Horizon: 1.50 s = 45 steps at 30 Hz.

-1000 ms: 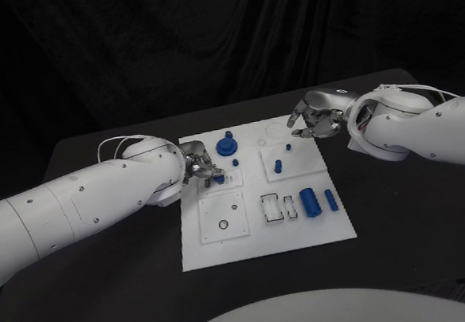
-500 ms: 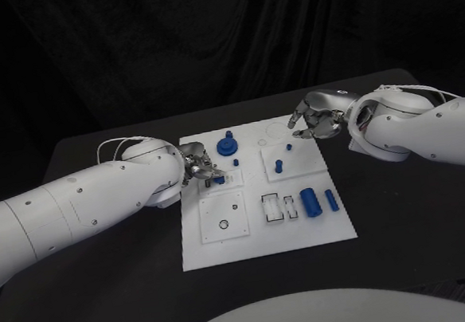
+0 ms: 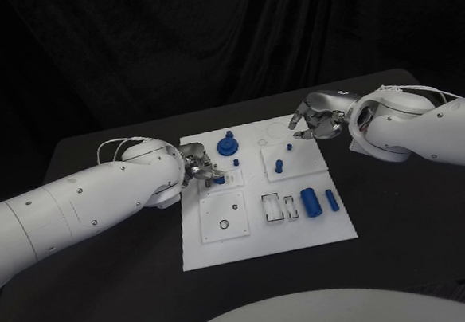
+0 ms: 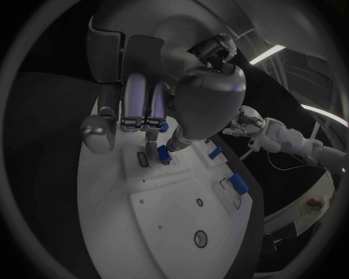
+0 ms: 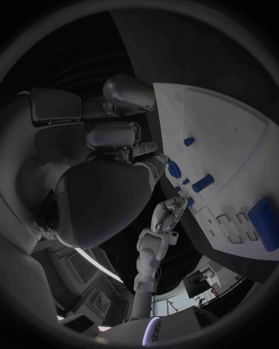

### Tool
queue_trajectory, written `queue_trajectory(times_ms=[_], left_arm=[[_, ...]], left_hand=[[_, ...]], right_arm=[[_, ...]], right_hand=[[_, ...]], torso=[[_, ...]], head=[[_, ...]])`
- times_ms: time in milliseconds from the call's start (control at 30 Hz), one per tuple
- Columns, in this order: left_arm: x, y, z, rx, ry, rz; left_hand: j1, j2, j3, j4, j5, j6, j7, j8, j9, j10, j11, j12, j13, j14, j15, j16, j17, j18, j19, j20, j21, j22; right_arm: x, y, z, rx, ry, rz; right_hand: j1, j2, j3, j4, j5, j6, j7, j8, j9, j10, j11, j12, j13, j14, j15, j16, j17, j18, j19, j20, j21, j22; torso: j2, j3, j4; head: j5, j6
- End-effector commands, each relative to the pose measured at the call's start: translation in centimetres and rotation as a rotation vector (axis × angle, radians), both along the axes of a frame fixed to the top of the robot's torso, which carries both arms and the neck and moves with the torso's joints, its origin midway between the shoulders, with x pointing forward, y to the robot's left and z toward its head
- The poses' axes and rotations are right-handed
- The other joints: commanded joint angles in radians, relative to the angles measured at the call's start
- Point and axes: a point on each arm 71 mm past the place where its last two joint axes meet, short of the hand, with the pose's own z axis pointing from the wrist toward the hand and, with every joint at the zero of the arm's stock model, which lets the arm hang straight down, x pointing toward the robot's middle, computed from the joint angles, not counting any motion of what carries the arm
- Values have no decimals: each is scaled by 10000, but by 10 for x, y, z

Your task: Assemble the parts on the task board

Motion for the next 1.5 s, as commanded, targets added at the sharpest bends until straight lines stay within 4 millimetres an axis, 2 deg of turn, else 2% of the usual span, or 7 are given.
queue_trajectory(times_ms=[33,933,1200,1500], left_arm=[[-1,-1,-2,-74,35,-59],[-3,-3,-1,-250,-70,-134],[-2,-5,1,-505,-279,-215],[-2,-8,0,-487,-206,-328]], left_hand=[[-32,-54,79,3,38,57,15,-35,8,1043,-69,26,2632,884,-87,-62,2262,3,-31,-52,-34,-14],[-45,-102,265,-76,86,99,10,-68,68,1043,-71,26,2632,887,-90,-61,2268,2,-32,-54,-58,-1],[-132,-250,603,-225,346,294,-44,-50,223,1043,-116,26,2632,898,-122,-53,2294,4,-21,-78,-96,33],[-208,-291,694,-237,370,366,-55,-40,276,1043,-130,26,2632,899,-135,-53,2296,4,-16,-90,-107,47]], right_arm=[[0,-1,-2,-122,167,-144],[-1,-1,-5,-217,359,-166],[-1,-2,-5,-240,402,-182],[-1,-1,-6,-261,443,-175]], right_hand=[[126,-3,51,-8,32,41,13,-65,-9,-70,26,-41,770,365,47,-56,45,141,-80,-23,-53,1373],[171,-2,97,-50,45,35,19,-98,-20,-105,28,-77,722,345,49,-116,-19,159,-117,-22,-170,1342],[196,-1,117,-72,48,34,21,-110,-23,-114,29,-86,711,340,50,-128,-32,163,-124,-22,-196,1335],[206,-4,125,-82,48,36,21,-113,-24,-115,30,-88,709,337,50,-139,-43,165,-129,-22,-210,1331]], torso=[[5,0,-5],[10,-3,2],[12,-5,-2],[16,0,-12]], head=[[-6,-2],[31,-2],[11,-2],[24,-2]])
